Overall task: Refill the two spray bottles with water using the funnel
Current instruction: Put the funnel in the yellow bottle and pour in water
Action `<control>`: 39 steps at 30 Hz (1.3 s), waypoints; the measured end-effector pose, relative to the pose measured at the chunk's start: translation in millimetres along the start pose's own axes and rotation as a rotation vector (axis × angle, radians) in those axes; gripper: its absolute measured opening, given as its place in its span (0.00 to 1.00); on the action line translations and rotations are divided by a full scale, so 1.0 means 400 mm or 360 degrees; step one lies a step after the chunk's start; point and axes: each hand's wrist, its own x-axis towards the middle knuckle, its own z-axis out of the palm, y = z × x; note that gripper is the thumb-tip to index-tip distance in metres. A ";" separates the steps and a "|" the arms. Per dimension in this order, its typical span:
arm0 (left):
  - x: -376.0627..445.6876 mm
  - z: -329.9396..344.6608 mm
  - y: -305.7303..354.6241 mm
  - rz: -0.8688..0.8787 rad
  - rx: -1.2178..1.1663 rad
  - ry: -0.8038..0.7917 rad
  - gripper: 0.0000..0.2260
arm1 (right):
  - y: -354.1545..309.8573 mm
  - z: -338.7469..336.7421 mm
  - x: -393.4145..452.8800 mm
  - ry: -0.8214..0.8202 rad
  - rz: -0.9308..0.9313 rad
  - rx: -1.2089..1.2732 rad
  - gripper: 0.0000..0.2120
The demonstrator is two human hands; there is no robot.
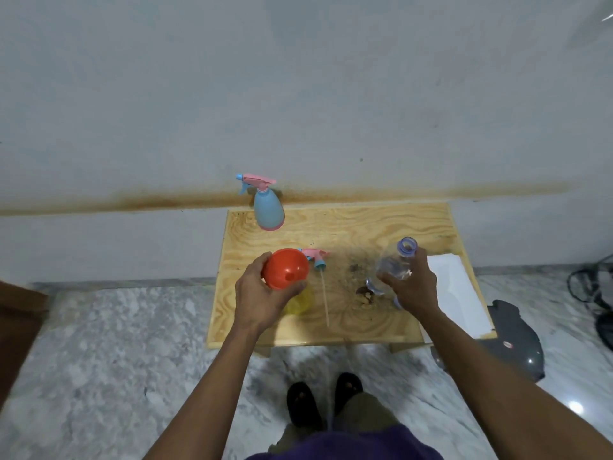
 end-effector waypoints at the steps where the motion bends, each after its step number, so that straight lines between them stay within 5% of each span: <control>1: 0.004 0.000 -0.001 -0.0026 -0.0014 -0.0002 0.41 | 0.001 0.000 0.000 0.0002 0.0010 -0.0005 0.34; 9: 0.025 -0.016 0.039 -0.0136 -0.0115 0.0105 0.42 | 0.005 -0.003 0.004 -0.0010 0.0037 0.0022 0.33; 15: 0.067 0.004 0.163 -0.0125 -0.0316 0.0253 0.33 | 0.015 -0.009 0.007 -0.0046 0.0065 0.0080 0.30; 20: 0.094 0.153 0.245 -0.0268 -0.0243 -0.0036 0.42 | 0.034 -0.017 0.015 -0.0083 0.0078 0.0130 0.32; 25: 0.095 0.335 0.186 -0.0531 0.0085 -0.0250 0.23 | 0.041 -0.038 0.027 -0.0210 0.0127 0.0180 0.34; 36: 0.121 0.472 0.098 -0.0605 0.0406 -0.0463 0.11 | 0.074 -0.036 0.039 -0.0285 0.0103 0.0181 0.31; 39: 0.122 0.479 0.076 -0.0552 0.0420 -0.0514 0.15 | 0.076 -0.036 0.046 -0.0307 0.0099 0.0175 0.30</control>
